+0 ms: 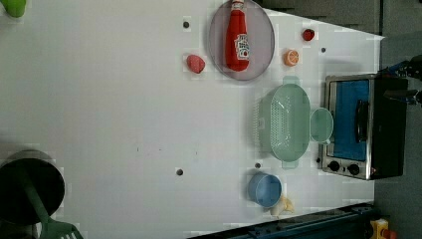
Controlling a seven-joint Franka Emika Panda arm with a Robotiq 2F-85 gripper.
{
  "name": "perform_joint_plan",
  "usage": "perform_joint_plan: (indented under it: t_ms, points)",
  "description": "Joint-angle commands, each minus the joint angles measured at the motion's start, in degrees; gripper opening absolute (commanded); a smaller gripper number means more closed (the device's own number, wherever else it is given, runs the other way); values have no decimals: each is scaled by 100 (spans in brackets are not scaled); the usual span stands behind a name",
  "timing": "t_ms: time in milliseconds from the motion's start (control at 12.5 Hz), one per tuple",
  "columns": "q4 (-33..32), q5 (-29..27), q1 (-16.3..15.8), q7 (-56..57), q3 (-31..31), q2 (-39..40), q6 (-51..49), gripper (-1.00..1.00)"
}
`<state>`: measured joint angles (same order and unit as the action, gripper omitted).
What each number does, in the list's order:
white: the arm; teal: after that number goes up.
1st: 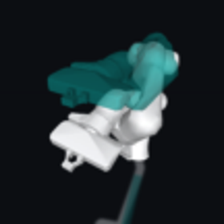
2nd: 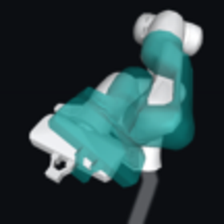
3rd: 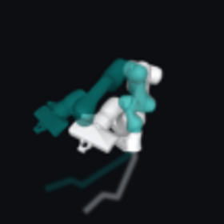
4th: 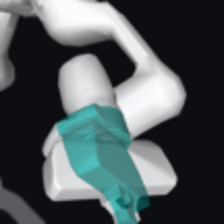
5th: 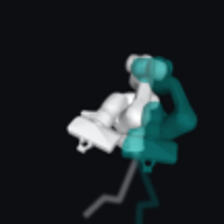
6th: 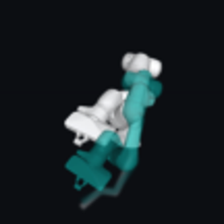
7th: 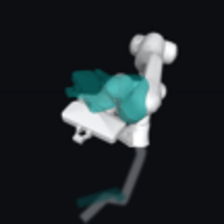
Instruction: Drag strainer right to left.
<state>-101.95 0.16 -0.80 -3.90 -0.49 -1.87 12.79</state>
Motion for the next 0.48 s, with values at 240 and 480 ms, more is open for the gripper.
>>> perform_joint_plan:
  t_ms: [240, 480]
  points:
    - [-2184, 328, 155, -92, -307, -2728, -955, 100]
    - [-2609, 326, 148, -212, -286, -2563, -600, 100]
